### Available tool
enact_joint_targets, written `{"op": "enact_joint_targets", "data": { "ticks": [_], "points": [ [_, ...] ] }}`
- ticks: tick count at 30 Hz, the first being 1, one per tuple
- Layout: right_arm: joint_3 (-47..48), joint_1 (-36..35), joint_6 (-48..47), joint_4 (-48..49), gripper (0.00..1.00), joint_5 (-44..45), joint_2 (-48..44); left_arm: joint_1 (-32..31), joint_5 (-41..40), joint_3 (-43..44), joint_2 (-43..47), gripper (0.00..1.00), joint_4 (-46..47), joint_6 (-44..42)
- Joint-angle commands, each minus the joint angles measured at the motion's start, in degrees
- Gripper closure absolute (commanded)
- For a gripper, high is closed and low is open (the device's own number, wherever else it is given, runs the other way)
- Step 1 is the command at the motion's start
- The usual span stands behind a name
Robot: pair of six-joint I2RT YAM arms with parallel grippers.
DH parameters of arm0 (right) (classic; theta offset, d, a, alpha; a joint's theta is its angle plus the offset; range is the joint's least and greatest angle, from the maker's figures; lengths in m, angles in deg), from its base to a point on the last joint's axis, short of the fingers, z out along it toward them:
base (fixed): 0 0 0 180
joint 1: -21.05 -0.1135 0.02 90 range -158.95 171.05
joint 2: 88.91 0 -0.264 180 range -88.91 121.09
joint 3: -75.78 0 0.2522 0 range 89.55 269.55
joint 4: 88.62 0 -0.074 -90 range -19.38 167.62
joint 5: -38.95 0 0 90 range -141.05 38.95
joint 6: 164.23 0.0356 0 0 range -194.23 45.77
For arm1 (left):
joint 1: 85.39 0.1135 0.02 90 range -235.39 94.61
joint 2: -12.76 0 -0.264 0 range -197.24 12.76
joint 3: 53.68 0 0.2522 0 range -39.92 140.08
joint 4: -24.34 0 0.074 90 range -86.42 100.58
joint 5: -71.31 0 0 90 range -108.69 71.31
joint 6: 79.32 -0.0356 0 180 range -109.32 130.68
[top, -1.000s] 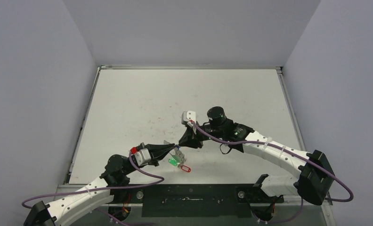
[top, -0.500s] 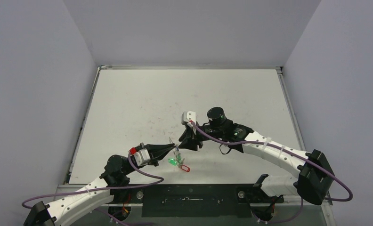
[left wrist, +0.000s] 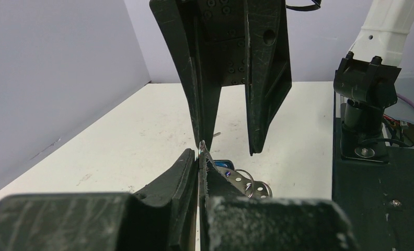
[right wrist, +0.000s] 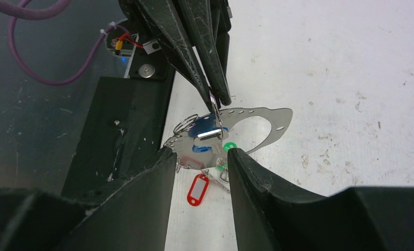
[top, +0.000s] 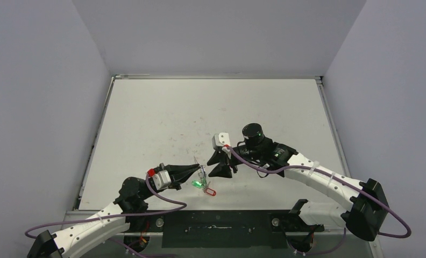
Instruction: Put the keys on the keyring
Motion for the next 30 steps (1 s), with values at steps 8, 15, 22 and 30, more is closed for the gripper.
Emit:
{"op": "enact_joint_targets", "data": {
  "ticks": [8, 15, 22, 30],
  "points": [
    [2.7, -0.6, 2.9, 6.1, 0.65, -4.5, 2.4, -0.2, 0.9, 1.4, 0.5, 1.00, 3.0, 1.0],
    [2.9, -0.6, 4.4, 7.3, 0.67, -1.6, 2.3, -0.3, 1.2, 1.5, 0.7, 1.00, 2.5, 1.0],
    [2.3, -0.7, 6.9, 11.0, 0.74, -0.7, 2.1, -0.2, 1.3, 1.6, 0.8, 1.00, 2.3, 1.0],
    [2.4, -0.8, 4.7, 8.1, 0.96, 0.6, 2.4, -0.2, 1.3, 1.9, 1.7, 1.00, 1.2, 0.9]
  ]
}}
